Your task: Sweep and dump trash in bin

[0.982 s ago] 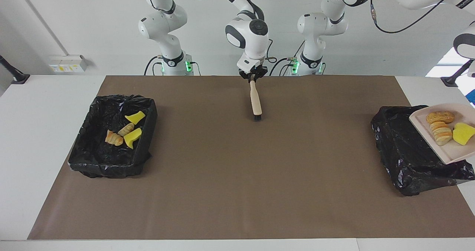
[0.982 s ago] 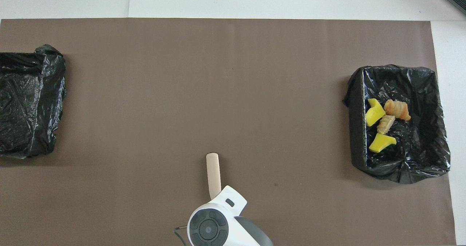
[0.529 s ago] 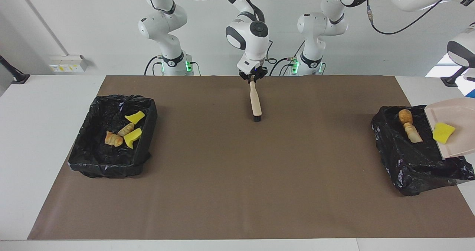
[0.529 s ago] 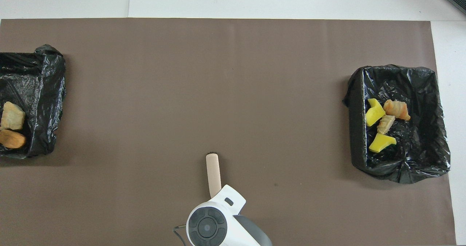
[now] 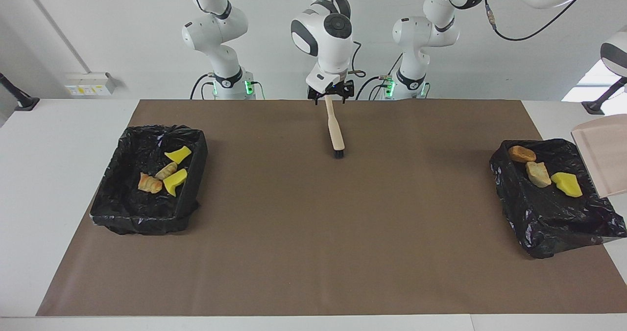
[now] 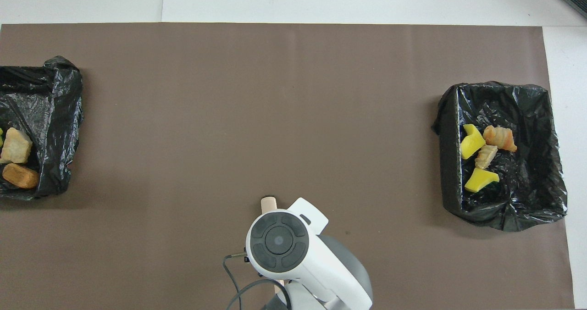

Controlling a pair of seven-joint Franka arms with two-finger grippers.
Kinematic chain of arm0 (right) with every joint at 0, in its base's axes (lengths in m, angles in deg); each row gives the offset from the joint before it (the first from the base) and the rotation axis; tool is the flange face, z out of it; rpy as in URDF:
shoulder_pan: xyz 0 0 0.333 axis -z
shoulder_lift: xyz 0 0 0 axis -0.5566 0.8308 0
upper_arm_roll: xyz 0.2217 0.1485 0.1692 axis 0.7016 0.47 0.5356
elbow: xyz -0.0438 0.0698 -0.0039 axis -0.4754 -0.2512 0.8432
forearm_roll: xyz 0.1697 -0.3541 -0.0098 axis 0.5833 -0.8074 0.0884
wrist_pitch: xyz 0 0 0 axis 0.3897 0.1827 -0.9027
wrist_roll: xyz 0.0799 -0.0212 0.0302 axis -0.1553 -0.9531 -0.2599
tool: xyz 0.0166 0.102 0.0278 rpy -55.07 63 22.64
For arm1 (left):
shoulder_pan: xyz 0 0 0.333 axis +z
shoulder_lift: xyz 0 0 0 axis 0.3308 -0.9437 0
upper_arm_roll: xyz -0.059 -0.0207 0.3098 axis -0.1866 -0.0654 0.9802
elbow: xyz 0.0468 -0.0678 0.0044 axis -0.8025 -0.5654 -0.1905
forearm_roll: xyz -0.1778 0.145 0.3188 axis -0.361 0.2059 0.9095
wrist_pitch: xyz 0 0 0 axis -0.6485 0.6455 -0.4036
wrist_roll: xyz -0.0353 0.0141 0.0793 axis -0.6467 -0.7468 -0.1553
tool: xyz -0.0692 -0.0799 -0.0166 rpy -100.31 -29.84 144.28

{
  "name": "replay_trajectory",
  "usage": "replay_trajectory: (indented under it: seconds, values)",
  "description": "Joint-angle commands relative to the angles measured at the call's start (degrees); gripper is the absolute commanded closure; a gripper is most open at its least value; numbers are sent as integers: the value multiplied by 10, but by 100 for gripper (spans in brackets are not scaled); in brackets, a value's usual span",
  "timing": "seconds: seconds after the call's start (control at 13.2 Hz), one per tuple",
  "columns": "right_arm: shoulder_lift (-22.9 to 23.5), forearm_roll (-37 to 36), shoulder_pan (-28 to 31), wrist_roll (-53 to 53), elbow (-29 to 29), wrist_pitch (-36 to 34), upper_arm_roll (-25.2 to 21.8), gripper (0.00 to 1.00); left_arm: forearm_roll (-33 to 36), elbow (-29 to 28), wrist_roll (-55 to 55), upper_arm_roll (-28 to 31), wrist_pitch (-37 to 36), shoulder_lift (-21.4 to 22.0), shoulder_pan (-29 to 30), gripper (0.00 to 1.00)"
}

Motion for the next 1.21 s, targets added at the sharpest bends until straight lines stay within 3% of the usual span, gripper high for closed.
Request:
replay_trajectory:
  seconds: [0.0,0.23,0.38,0.68,0.91,1.13]
  values:
    - [-14,-5,50,78,-42,-53,2,0,-22,7,-45,-48,-52,17,-5,100]
    - [-13,-9,108,154,-96,-98,1,0,-91,5,-75,-111,-64,28,-5,100]
    - [-11,-9,169,221,-140,-121,1,0,-97,0,-144,-165,-94,27,-5,100]
    - [-13,-67,241,297,-182,-150,0,0,-107,-8,-378,-272,-140,13,-6,100]
    - [-14,-88,288,339,-190,-153,-1,0,-131,-14,-682,-358,-174,-16,-10,100]
    - [-14,-87,333,344,-190,-149,0,0,-212,-19,-922,-413,-170,-31,-15,100]
